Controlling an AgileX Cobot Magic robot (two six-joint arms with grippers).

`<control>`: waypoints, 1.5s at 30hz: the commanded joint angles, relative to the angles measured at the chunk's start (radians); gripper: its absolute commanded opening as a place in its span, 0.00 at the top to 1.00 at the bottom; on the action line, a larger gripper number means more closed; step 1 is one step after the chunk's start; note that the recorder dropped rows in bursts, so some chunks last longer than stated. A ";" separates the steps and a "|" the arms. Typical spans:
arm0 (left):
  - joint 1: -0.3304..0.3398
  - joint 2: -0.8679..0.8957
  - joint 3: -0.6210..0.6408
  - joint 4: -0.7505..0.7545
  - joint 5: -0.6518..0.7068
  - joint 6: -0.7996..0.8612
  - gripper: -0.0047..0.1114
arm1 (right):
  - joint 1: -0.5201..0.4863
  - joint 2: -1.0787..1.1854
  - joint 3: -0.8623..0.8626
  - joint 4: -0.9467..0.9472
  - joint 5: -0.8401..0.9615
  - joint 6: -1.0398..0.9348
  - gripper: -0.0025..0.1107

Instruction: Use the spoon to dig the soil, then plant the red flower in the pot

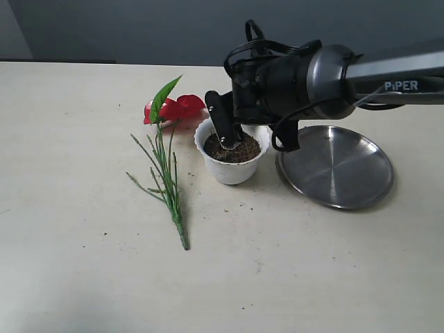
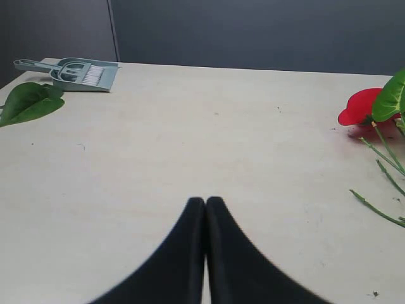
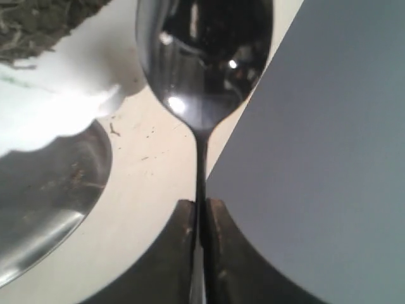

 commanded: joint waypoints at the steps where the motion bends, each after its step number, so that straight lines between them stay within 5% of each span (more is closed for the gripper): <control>1: 0.001 -0.005 0.005 -0.001 -0.006 0.001 0.96 | 0.000 -0.012 0.003 0.067 0.053 0.014 0.98; 45: 0.001 -0.005 0.005 -0.001 -0.006 0.001 0.96 | 0.000 -0.010 0.003 0.204 -0.065 0.064 0.98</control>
